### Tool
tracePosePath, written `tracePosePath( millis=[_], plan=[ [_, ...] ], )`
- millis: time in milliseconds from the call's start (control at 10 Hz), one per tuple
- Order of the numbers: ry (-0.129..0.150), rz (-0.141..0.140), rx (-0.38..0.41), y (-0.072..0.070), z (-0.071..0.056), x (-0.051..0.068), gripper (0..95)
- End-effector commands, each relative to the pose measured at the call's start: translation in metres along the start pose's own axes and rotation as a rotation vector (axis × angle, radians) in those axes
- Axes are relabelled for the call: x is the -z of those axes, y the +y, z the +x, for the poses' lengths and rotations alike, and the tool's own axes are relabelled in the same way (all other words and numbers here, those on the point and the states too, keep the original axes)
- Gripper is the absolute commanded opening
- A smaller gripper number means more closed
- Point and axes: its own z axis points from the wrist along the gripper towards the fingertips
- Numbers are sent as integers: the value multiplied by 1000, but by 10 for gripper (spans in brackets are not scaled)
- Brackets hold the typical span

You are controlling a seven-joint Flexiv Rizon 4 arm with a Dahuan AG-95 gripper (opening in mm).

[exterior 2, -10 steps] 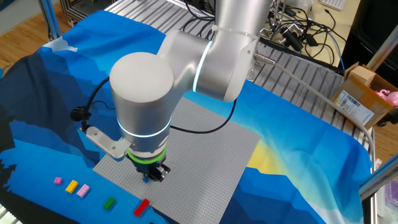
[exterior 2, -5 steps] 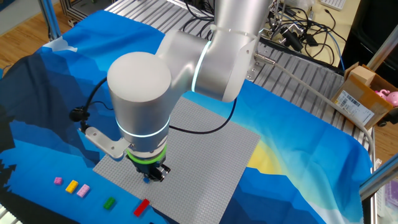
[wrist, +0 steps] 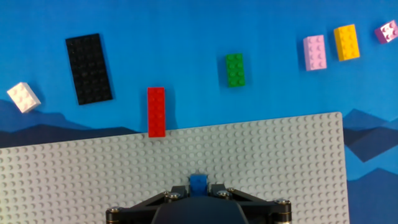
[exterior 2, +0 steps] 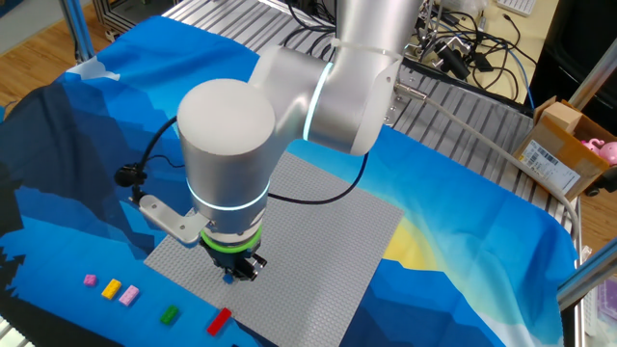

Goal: Stack small Lego blocks randomly, one at a time

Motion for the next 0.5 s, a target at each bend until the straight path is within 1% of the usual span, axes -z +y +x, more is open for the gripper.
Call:
tracePosePath(
  millis=[100,300,500],
  plan=[
    [-13,-2,5,0,-1,-5,0],
    [-13,-4,6,0,-1,-5,0],
    [-14,-1,-1,0,-1,-7,380]
  ],
)
